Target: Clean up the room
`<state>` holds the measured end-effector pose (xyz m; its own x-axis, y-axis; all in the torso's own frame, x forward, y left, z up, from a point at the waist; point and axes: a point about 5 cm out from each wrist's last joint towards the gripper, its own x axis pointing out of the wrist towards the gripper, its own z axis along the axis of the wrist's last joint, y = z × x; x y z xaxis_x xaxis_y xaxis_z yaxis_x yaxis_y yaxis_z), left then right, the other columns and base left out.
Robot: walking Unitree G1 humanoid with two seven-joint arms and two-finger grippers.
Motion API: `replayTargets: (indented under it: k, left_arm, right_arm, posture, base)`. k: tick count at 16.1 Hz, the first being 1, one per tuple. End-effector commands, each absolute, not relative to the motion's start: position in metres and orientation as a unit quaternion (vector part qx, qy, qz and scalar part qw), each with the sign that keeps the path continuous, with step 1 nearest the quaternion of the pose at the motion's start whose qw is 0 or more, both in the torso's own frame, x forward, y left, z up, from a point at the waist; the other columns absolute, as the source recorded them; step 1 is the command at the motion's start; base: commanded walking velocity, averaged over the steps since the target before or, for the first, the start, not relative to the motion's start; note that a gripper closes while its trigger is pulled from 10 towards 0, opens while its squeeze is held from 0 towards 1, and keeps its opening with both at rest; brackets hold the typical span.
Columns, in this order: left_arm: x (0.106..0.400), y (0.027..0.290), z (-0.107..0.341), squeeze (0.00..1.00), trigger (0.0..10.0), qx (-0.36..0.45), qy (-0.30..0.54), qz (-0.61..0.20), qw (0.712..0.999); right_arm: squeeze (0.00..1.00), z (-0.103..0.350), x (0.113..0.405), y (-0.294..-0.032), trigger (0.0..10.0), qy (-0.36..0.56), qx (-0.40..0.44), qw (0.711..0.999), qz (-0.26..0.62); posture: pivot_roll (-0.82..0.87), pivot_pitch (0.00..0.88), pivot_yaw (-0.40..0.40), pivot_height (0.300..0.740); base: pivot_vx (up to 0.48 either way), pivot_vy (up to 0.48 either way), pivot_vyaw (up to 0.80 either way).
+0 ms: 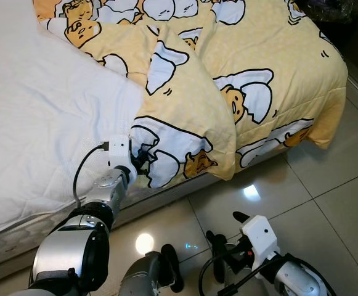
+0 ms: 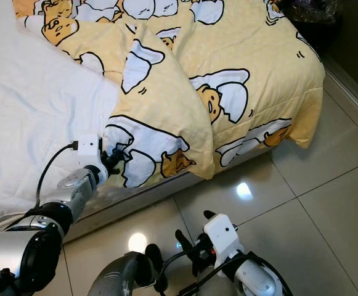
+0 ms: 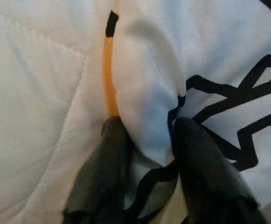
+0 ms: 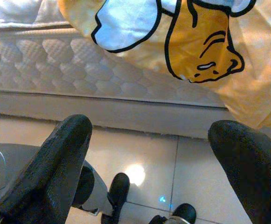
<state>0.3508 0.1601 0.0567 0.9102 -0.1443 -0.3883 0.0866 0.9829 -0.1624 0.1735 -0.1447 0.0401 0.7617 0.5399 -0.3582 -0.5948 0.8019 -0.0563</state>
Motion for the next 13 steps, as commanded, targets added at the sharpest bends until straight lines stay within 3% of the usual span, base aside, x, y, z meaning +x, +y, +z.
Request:
replayTargets:
  k: [1,4,7,8,13]
  left_arm:
    - [0.339,0.162,0.04,0.0,0.0,-0.07,0.235,-0.062,0.967]
    - [0.337,0.166,0.039,0.0,0.0,-0.08,0.231,-0.057,0.968]
    - [0.337,0.173,0.04,0.0,0.0,-0.126,0.215,-0.039,0.968]
    - [0.33,0.181,0.033,0.0,0.0,-0.144,0.216,-0.03,0.965]
    - [0.294,0.213,0.001,0.0,0.0,-0.167,0.247,0.031,0.954]
  right_arm:
    - [0.0,0.04,0.169,-0.143,10.0,0.171,-0.074,0.932,0.31]
    - [0.0,0.045,0.165,-0.132,10.0,0.161,-0.069,0.914,0.365]
    - [0.0,0.052,0.173,-0.132,10.0,0.133,-0.086,0.914,0.373]
    - [0.0,0.065,0.178,-0.126,10.0,0.092,-0.096,0.916,0.38]
    - [0.0,0.073,0.182,-0.119,10.0,0.071,-0.084,0.919,0.379]
  posture:
    - [-0.28,0.322,0.113,0.74]
    - [-0.27,0.322,0.108,0.74]
    - [-0.26,0.314,0.107,0.74]
    - [-0.26,0.306,0.109,0.74]
    - [-0.24,0.294,0.111,0.74]
  base:
    - [0.0,0.0,0.0]
    - [0.0,0.0,0.0]
    - [0.0,0.0,0.0]
    - [0.0,0.0,0.0]
    - [0.0,0.0,0.0]
